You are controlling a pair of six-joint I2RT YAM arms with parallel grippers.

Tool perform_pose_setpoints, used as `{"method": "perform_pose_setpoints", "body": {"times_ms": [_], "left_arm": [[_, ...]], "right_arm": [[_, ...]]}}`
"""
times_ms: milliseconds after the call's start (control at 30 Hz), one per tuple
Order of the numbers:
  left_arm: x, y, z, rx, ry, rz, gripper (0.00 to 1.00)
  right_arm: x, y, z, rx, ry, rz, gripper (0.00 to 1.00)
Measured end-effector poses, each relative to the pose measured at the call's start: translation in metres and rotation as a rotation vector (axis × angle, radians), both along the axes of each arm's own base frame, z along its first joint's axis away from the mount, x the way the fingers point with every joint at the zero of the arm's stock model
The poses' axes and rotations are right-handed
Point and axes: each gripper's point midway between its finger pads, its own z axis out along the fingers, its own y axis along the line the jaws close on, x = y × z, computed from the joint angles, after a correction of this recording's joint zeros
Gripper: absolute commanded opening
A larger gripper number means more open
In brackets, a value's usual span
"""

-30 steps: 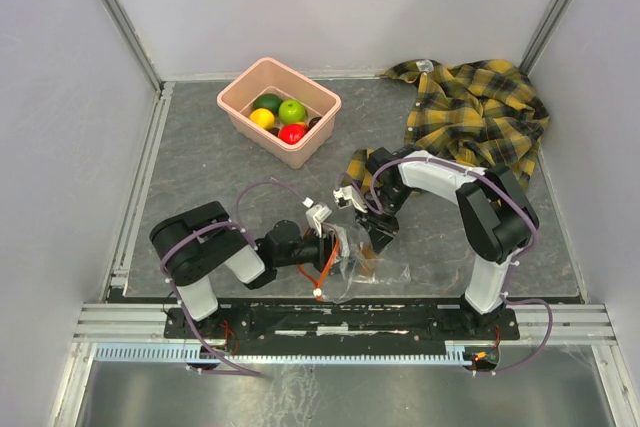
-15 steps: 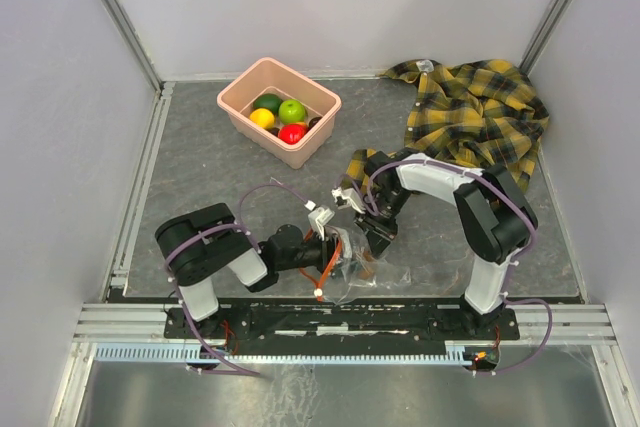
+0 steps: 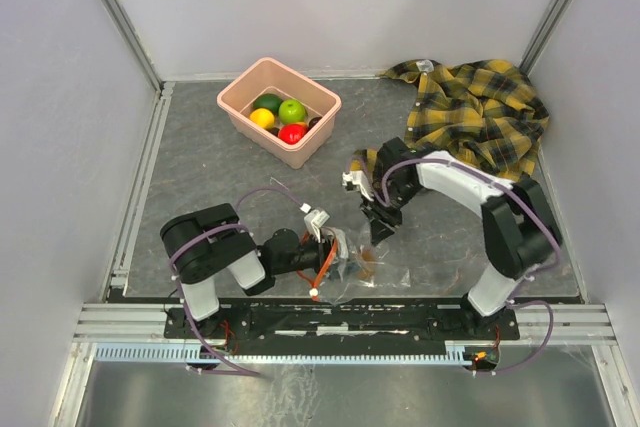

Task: Open the zip-top bag and remove the fake food
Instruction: Pick up the fake fruit from the zipper food storage bag.

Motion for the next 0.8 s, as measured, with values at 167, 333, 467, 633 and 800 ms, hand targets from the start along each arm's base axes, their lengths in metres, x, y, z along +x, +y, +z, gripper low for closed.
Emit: {"method": "perform_pose_setpoints", "body": {"times_ms": [167, 333, 467, 633, 800], "left_arm": [[-0.001, 0.001, 0.005, -0.007, -0.011, -0.001, 0.72], [-0.002, 0.001, 0.011, -0.009, -0.047, -0.02, 0.72], [-0.005, -0.001, 0.01, 0.001, -0.062, -0.048, 0.72], [-0.005, -0.003, 0.011, 0.001, -0.077, -0.061, 0.72], [-0.008, -0.006, 0.006, 0.013, -0.08, -0.076, 0.71]], "right_arm": [[-0.017, -0.025, 0.012, 0.16, -0.307, 0.238, 0.64], [-0.05, -0.045, -0.006, 0.239, -0.509, 0.451, 0.58], [-0.045, -0.035, -0.017, 0.255, -0.571, 0.539, 0.53], [-0.035, -0.024, -0.029, 0.228, -0.623, 0.592, 0.53], [-0.031, -0.014, -0.031, 0.21, -0.67, 0.619, 0.45]]}}
